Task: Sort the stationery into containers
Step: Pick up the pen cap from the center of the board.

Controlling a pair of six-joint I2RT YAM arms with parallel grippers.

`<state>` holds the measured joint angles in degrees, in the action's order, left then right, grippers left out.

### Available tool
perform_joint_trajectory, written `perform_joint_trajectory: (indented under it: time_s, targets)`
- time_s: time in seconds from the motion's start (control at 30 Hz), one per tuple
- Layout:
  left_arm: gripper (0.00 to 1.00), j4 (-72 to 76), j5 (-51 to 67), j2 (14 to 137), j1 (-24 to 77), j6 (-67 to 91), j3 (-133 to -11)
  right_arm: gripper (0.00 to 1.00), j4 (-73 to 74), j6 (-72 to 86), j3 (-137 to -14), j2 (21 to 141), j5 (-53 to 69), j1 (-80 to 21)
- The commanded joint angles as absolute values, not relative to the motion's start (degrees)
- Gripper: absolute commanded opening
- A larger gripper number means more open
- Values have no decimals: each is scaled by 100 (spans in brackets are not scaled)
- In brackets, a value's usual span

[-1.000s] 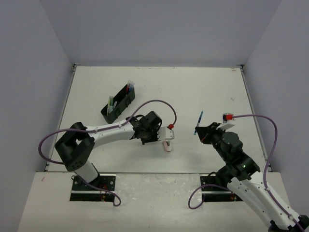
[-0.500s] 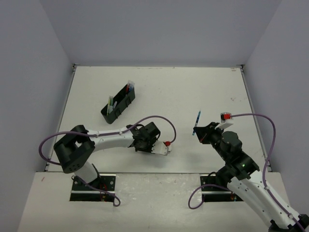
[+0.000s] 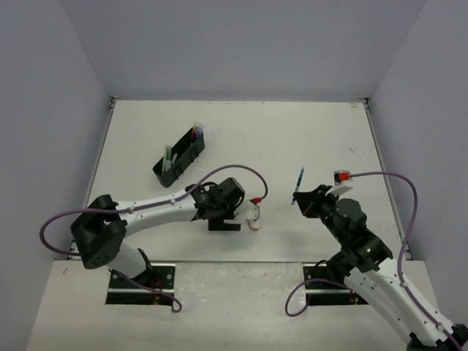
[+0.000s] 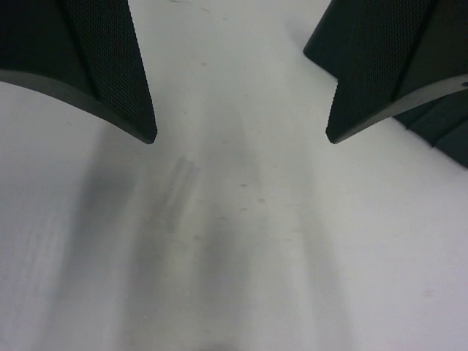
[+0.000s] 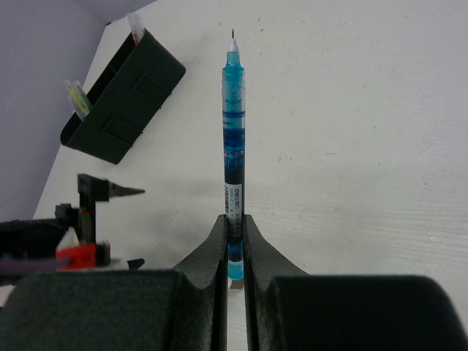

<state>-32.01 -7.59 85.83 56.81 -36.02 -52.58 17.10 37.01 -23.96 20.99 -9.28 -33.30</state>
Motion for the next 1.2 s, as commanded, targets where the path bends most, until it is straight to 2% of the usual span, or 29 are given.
perform_joint_trajectory:
  time_s: [0.0, 0.2, 0.4, 0.53, 0.67, 0.8, 1.17]
  targets:
    - [100, -3252, -2798, 8994, 5602, -959, -6727, 0, 1510, 3629, -2391, 2119, -999, -3313]
    - [100, -4181, -2958, 9169, 5173, 527, -7533, 0, 1618, 3661, -2395, 1958, -1101, -3313]
    - [100, -5281, -2761, 9352, 4887, 2954, -8156, 0, 1588, 3674, -2436, 2154, -1278, -3307]
    - [100, -5536, -2825, 8988, 4891, 6597, -7608, 0, 1586, 3674, -2501, 2418, -1385, -3313]
    - [100, -6139, -2670, 8779, 4887, 9293, -7181, 0, 1583, 3675, -2488, 2487, -1470, -3313]
    - [99, -6046, -2275, 8926, 4887, 10451, -6862, 0, 1620, 3683, -2495, 2450, -1552, -3306]
    - [74, -5560, -1378, 9947, 4946, 10763, -6765, 0, 1564, 3691, -2446, 2476, -1522, -3307]
